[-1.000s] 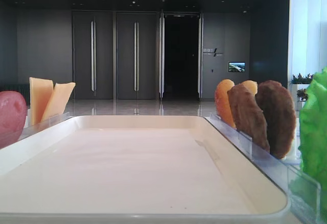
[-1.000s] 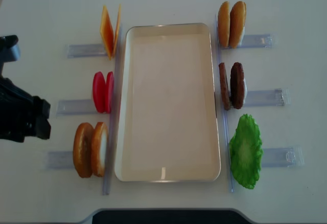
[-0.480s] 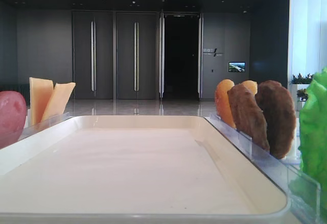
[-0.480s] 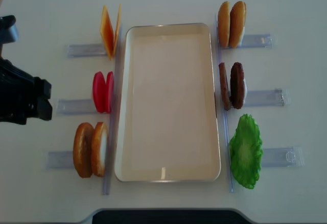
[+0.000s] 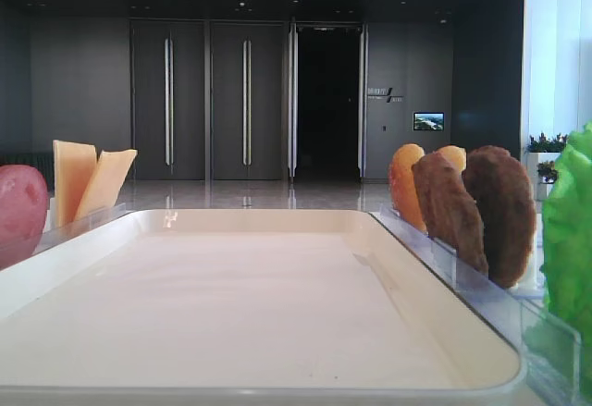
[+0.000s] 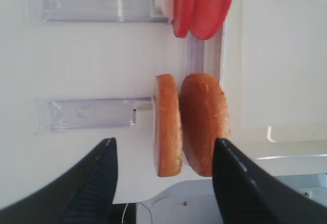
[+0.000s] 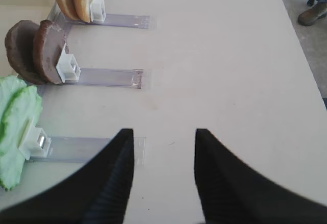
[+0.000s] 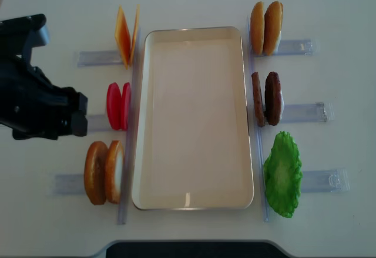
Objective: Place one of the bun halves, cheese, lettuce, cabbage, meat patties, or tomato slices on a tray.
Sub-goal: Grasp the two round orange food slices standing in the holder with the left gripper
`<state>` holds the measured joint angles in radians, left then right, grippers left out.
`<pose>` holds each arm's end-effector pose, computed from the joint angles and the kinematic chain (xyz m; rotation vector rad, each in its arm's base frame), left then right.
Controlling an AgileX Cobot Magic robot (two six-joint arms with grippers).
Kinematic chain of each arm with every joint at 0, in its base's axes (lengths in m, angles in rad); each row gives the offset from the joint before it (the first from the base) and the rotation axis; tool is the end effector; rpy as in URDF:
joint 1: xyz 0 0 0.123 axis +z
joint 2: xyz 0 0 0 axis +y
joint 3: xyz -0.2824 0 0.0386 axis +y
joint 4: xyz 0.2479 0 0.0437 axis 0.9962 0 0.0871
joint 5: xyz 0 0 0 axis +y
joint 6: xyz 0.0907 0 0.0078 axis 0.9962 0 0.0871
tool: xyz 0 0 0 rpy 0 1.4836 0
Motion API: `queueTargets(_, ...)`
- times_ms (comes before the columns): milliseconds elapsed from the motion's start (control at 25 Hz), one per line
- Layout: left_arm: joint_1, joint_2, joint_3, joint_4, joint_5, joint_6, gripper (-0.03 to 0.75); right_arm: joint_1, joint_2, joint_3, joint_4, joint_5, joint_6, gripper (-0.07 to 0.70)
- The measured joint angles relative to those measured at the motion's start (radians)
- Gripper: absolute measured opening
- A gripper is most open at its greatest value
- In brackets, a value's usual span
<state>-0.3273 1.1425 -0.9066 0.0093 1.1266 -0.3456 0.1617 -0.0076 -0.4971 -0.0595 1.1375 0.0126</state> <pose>0.1853 -0.0621 0.2934 -0.0222 2.8569 -0.1283 -0.0082 -0.0063 0.2703 -0.1518 2.1095 0.0319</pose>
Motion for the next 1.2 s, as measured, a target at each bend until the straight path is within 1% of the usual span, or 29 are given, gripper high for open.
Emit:
queueTargets(120, -0.096, 0.000, 0.000, 0.017, 0.000, -0.093, 0.450, 0.000, 0.000, 0.000, 0.000, 0.000, 0.000, 0.303)
queueTargets(160, -0.146, 0.000, 0.000, 0.022, 0.000, -0.148, 0.450, 0.000, 0.000, 0.000, 0.000, 0.000, 0.000, 0.303)
queueTargets(200, -0.146, 0.000, 0.000, 0.022, 0.000, -0.148, 0.450, 0.000, 0.000, 0.000, 0.000, 0.000, 0.000, 0.303)
queueTargets(360, -0.200, 0.000, 0.000, 0.022, 0.000, -0.222, 0.450, 0.000, 0.000, 0.000, 0.000, 0.000, 0.001, 0.303)
queueTargets(480, -0.213, 0.000, 0.000, 0.022, 0.000, -0.239, 0.452, 0.000, 0.000, 0.000, 0.000, 0.000, 0.001, 0.303)
queueTargets(720, -0.214, 0.000, 0.000, 0.015, 0.000, -0.255, 0.461, 0.000, 0.000, 0.000, 0.000, 0.000, 0.001, 0.303)
queueTargets(800, -0.214, 0.000, 0.000, 0.009, -0.008, -0.256, 0.462, 0.000, 0.000, 0.000, 0.000, 0.000, 0.001, 0.303)
queueTargets(880, -0.223, 0.000, 0.001, 0.006, -0.018, -0.255, 0.462, 0.000, 0.000, 0.000, 0.000, 0.000, 0.001, 0.303)
queueTargets(1000, -0.242, 0.010, 0.002, 0.011, -0.018, -0.262, 0.463, 0.000, 0.000, 0.000, 0.000, 0.000, 0.001, 0.303)
queueTargets(1200, -0.269, 0.086, 0.002, 0.016, -0.024, -0.266, 0.463, 0.000, 0.000, 0.000, 0.000, 0.000, 0.001, 0.303)
